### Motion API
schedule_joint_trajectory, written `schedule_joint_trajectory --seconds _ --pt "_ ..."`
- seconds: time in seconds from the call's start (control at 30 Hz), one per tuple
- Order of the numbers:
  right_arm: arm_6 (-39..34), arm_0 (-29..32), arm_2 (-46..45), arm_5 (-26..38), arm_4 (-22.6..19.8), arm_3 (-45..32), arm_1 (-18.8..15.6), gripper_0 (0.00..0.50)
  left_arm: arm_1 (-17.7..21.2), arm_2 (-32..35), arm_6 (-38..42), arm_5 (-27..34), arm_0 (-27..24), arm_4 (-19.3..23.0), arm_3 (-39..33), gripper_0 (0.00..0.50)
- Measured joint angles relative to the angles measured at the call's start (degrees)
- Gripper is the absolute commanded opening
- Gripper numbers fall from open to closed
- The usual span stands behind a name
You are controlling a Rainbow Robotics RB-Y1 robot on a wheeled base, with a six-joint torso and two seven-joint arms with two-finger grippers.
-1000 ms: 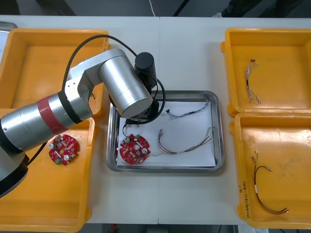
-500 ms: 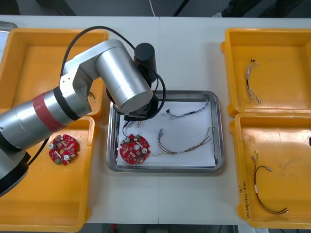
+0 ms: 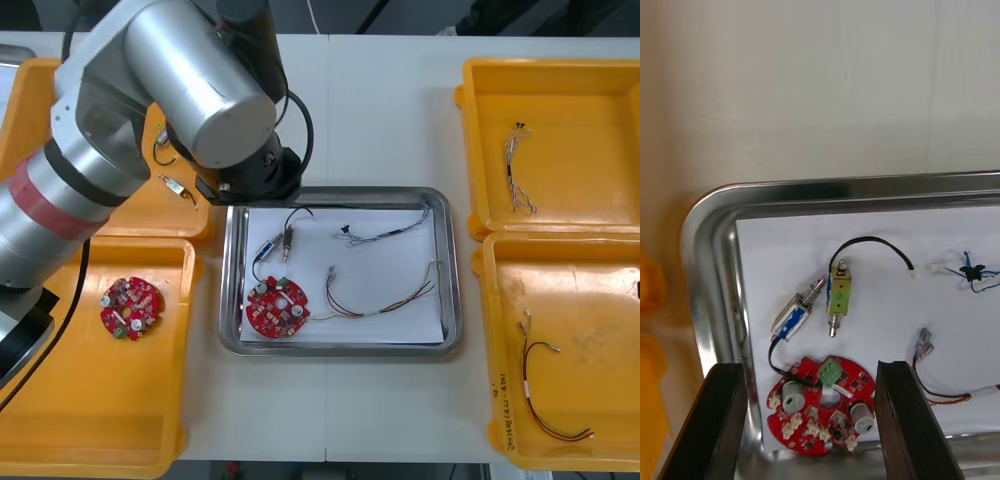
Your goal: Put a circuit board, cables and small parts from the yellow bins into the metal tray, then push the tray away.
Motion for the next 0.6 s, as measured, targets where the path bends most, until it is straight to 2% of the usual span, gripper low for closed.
schedule_joint_trajectory --seconds 0.13,0.3,0.6 --pt "0.0 0.0 0.0 0.0 0.1 0.0 0.0 0.500 1.0 4.6 0.0 4.9 0.0 1.8 -1.3 0.500" --pt "0.0 0.0 0.0 0.0 0.2 0.0 0.0 0.500 2.2 10.8 -1.7 5.4 0.5 4.1 -2.2 0.500" --pt "0.0 -0.1 0.0 0.0 0.4 0.0 0.0 0.500 5.2 17.5 -16.1 5.4 4.5 4.7 -5.4 0.500"
